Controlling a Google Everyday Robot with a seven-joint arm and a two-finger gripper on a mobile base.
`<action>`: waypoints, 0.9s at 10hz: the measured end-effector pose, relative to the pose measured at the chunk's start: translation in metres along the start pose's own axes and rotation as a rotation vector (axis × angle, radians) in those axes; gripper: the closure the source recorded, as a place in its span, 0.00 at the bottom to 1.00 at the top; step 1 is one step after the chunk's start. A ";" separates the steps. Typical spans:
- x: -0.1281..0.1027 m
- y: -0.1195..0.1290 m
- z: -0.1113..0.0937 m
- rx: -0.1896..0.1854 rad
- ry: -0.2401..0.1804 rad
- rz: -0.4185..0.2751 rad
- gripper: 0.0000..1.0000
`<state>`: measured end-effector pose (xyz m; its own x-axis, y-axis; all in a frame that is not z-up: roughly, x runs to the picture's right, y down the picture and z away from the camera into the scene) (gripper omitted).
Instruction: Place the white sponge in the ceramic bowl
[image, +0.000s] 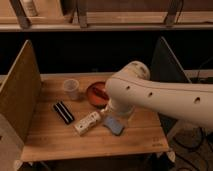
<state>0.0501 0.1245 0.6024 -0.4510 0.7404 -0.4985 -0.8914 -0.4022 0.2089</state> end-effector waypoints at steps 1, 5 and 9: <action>0.000 0.000 0.000 0.000 0.000 0.000 0.35; 0.000 0.000 0.000 0.000 0.000 0.000 0.35; -0.001 0.000 -0.001 0.002 -0.006 -0.013 0.35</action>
<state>0.0507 0.1237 0.6019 -0.4396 0.7485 -0.4965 -0.8972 -0.3916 0.2041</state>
